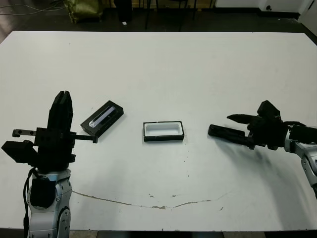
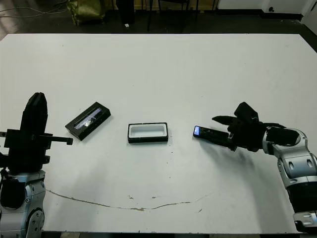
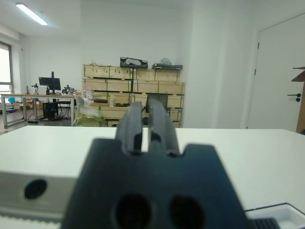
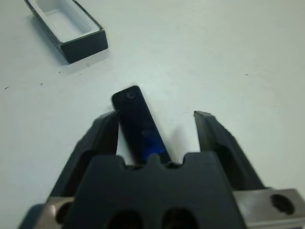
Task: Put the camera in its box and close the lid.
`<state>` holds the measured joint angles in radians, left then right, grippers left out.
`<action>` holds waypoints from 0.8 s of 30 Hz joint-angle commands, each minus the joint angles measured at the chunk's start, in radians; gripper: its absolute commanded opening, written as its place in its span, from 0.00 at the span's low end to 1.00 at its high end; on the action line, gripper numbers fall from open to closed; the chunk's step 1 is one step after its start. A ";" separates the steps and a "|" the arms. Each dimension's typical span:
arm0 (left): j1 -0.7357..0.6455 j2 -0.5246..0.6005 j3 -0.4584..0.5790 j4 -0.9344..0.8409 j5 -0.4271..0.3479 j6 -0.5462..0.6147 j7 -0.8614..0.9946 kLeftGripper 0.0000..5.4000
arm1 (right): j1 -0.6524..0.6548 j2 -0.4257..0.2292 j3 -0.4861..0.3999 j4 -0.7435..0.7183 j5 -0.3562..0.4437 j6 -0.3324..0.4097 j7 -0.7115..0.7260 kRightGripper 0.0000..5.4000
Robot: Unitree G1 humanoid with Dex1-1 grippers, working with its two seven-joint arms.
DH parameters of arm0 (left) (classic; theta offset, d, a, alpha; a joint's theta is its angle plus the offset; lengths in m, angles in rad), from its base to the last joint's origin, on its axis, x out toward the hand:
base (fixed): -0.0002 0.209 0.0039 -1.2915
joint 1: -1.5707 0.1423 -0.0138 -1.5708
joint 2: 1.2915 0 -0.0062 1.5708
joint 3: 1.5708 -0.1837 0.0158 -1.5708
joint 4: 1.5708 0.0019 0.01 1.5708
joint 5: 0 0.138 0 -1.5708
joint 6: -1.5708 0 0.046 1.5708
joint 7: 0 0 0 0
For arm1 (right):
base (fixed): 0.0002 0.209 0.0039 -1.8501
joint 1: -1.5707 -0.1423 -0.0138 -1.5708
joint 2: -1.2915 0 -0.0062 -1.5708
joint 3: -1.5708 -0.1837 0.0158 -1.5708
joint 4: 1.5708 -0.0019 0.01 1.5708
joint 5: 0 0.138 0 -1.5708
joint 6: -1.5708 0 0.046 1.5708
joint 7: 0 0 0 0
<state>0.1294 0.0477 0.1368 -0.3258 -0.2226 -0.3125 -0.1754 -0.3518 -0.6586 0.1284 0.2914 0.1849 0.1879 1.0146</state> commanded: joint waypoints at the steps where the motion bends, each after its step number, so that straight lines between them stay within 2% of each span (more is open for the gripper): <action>1: 0.016 0.005 0.000 0.006 -0.007 0.010 0.000 0.00 | 0.047 -0.006 0.044 0.015 -0.051 0.044 0.000 0.59; 8: 0.019 0.003 0.000 0.002 -0.001 0.008 0.003 0.00 | 0.052 -0.008 0.058 -0.006 -0.042 0.107 0.008 0.31; 12: 0.016 0.000 0.000 0.011 -0.002 -0.005 0.001 0.00 | 0.063 -0.004 0.067 0.003 -0.070 0.077 -0.018 0.16; 15: 0.016 0.005 0.002 0.012 0.005 -0.002 0.002 0.00 | 0.074 -0.005 0.074 -0.001 -0.101 0.020 -0.053 0.11; 19: 0.014 0.005 0.002 0.013 0.006 -0.003 0.002 0.00 | 0.079 0.004 0.066 0.033 -0.112 -0.073 -0.076 0.11; 24: 0.016 0.006 0.002 0.006 -0.012 0.016 -0.003 0.00 | 0.071 0.002 0.071 0.046 -0.117 -0.086 -0.094 0.11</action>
<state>0.1323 0.0450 0.1361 -0.3281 -0.2250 -0.3135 -0.1763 -0.3366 -0.6570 0.1610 0.2896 0.1351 0.0711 0.9243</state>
